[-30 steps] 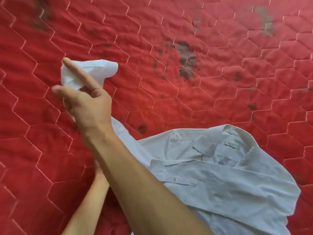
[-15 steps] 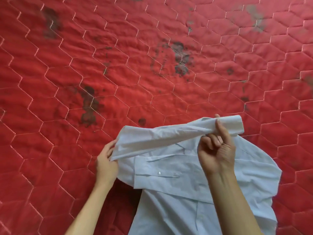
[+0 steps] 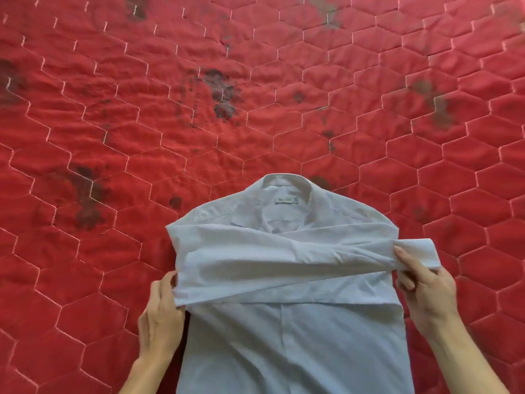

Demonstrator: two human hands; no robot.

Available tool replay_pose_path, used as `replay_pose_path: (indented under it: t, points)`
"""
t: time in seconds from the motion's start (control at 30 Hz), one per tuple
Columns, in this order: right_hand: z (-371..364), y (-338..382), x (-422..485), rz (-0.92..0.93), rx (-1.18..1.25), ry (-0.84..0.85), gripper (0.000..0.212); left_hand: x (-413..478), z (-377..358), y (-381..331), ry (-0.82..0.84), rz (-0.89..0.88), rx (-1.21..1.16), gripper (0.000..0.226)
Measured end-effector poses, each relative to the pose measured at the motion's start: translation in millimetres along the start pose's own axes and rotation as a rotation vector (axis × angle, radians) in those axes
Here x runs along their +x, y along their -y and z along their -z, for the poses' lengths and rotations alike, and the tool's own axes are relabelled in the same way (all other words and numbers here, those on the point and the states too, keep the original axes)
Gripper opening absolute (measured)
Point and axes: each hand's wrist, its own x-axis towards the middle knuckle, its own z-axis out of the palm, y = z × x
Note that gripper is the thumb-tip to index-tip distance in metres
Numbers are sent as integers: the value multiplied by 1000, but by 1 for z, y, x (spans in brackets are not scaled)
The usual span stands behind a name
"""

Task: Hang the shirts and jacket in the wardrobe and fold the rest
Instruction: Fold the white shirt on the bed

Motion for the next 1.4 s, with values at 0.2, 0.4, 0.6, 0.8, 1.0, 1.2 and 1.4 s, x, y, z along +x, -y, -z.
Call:
replay_pose_path:
  t: [0.2,0.4,0.6,0.8,1.0,1.2,1.4]
  points:
    - [44,-30,43,12,-233,-317,29,1,-14,-5,159,-133,-3,64]
    - [59,-34,46,-85,-311,32,41,13,-12,-17,38,48,-62,26]
    - [64,-46,54,-97,-465,2,24,3,-12,-11,9,9,-40,37]
    - [67,-58,75,-157,-509,-229,24,1,-23,6,50,247,-34,33]
    - [51,-58,73,-57,-753,-73,35,19,-4,11,506,378,-266,32]
    - [36,-53,80,123,-836,-188,41,67,28,-1,718,561,-692,52]
    - [34,-60,87,168,-688,-209,39,103,-6,-51,185,333,-487,18]
